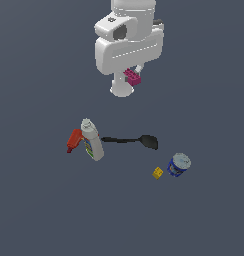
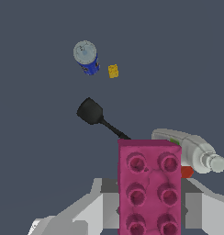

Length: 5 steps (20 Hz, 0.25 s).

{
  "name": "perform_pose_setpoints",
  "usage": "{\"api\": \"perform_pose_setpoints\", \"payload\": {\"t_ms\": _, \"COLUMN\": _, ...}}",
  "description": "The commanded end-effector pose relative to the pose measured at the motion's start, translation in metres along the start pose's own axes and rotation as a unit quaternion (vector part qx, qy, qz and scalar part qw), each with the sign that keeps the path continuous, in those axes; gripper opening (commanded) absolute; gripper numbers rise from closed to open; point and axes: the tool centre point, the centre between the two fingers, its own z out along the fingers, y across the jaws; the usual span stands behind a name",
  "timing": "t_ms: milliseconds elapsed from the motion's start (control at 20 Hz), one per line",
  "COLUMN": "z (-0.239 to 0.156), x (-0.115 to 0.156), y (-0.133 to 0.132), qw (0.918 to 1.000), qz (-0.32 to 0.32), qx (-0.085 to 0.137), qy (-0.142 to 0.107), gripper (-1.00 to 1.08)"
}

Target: Pick up a designated object from a clutter of objects.

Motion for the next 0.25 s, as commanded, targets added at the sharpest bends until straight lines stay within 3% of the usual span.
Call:
{"api": "perform_pose_setpoints", "payload": {"t_ms": 0, "z": -0.0058, "x": 0.0023, "y": 0.0003, "qw": 1.0000, "qz": 0.000, "qx": 0.000, "qy": 0.000, "gripper": -1.00}}
{"api": "perform_pose_setpoints", "payload": {"t_ms": 200, "z": -0.0087, "x": 0.0036, "y": 0.0005, "qw": 1.0000, "qz": 0.000, "qx": 0.000, "qy": 0.000, "gripper": -1.00}}
